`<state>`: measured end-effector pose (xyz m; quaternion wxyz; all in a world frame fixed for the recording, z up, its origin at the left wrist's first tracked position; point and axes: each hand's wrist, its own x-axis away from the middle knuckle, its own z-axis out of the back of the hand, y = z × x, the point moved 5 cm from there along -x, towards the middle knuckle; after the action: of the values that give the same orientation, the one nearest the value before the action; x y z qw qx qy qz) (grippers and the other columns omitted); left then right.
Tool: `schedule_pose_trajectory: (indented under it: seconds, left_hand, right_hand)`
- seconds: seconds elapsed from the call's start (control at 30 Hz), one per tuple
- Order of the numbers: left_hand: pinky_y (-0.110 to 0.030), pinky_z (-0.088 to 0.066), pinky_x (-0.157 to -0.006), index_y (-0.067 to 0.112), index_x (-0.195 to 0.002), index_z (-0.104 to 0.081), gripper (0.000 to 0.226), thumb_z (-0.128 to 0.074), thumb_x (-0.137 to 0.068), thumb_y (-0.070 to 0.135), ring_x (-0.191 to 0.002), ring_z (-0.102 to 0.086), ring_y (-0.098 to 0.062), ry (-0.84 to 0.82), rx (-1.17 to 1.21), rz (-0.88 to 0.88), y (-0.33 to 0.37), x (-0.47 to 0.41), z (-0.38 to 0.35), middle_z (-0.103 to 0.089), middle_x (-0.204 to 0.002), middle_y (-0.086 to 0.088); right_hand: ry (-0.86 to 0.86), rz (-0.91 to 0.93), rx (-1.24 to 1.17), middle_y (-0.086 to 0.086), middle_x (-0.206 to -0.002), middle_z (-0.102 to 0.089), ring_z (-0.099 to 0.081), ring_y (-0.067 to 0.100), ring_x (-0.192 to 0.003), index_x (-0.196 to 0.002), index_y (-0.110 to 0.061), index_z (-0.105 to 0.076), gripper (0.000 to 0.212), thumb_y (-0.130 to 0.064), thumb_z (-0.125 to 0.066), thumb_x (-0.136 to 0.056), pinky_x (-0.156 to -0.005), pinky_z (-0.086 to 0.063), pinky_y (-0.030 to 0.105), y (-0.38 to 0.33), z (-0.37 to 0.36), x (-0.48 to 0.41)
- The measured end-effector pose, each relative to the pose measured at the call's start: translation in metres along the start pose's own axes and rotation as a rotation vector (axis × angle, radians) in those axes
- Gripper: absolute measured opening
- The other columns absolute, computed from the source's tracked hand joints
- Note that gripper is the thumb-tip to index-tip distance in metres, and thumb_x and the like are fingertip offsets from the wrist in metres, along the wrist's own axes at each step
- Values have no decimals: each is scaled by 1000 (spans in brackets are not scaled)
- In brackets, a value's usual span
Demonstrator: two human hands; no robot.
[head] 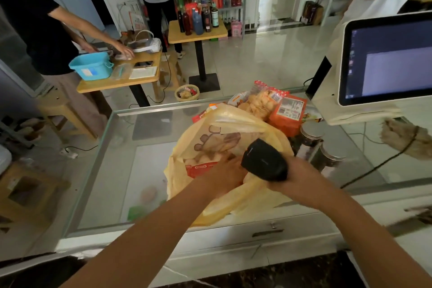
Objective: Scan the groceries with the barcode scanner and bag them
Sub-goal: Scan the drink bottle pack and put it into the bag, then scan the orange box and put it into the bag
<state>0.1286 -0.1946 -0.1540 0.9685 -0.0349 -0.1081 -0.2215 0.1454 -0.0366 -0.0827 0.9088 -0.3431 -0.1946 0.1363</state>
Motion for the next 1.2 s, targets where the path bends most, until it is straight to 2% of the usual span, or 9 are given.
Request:
schedule_pose_trajectory:
  seconds: [0.2,0.3,0.37,0.43,0.57,0.73,0.87,1.03,1.2]
  left_hand:
    - [-57,0,-121,37,-148,-37,62,-61,-90,42,-153,-2,-20,-144,125,-150,1,-1,-23,-11,-166,2]
    - [-32,-41,-102,36,-122,-66,33,-61,-90,36,-126,-53,-16,244,341,-94,-10,13,16,-60,-135,10]
    - [-21,-45,-78,32,-106,-73,23,-58,-89,31,-97,-65,-12,630,426,29,-25,31,48,-73,-106,12]
    - [-25,-46,-85,29,-103,-74,30,-51,-86,36,-99,-64,-10,794,355,114,-41,42,60,-74,-104,10]
    - [-53,-24,-117,35,-127,-64,45,-40,-93,53,-138,-44,-19,403,269,251,-86,30,25,-59,-138,10]
    - [-29,-54,-89,33,-118,-62,22,-49,-102,39,-114,-63,-23,305,1214,473,-126,38,-13,-65,-118,6]
    - [-39,-51,-96,30,-116,-64,28,-42,-104,42,-108,-63,-18,378,1048,535,-139,45,-21,-65,-108,13]
    - [-33,-54,-70,39,-109,-63,20,-47,-100,46,-83,-64,-14,578,560,501,-110,40,26,-69,-91,15]
    - [-29,-52,-63,32,-100,-69,14,-57,-98,39,-70,-64,-4,633,641,238,-48,6,72,-69,-76,14]
  right_hand:
    - [71,-265,-59,-5,-83,-63,-61,10,-76,-101,-23,-57,32,-12,-72,-74,-65,-50,26,64,-22,4]
    - [217,-231,-147,0,-81,-66,-63,15,-77,-87,-29,-54,27,-11,-71,-77,-72,-53,34,61,-8,11]
    - [265,-136,-202,-3,-81,-68,-65,14,-78,-86,-33,-54,28,-14,-74,-78,-74,-55,35,48,4,13]
    - [187,-43,-259,-6,-84,-70,-68,12,-80,-92,-40,-54,36,-17,-77,-76,-75,-55,32,32,9,10]
    - [-82,-19,-149,-10,-89,-67,-65,8,-85,-101,-38,-57,40,-15,-75,-74,-73,-54,27,22,-9,-7]
    - [-116,-264,-222,1,-86,-67,-70,19,-70,-119,-18,-58,49,0,-66,-74,-49,-47,20,56,-39,-19]
    - [-91,-314,-281,5,-90,-68,-71,21,-63,-114,-14,-57,42,2,-65,-76,-43,-43,18,71,-38,-15]
    - [16,-275,-387,4,-81,-68,-68,16,-58,-106,-14,-59,34,3,-68,-79,-46,-46,18,65,-8,-9]
    - [188,-200,-524,4,-67,-70,-66,9,-52,-96,-15,-61,26,-2,-75,-78,-48,-47,17,61,27,15]
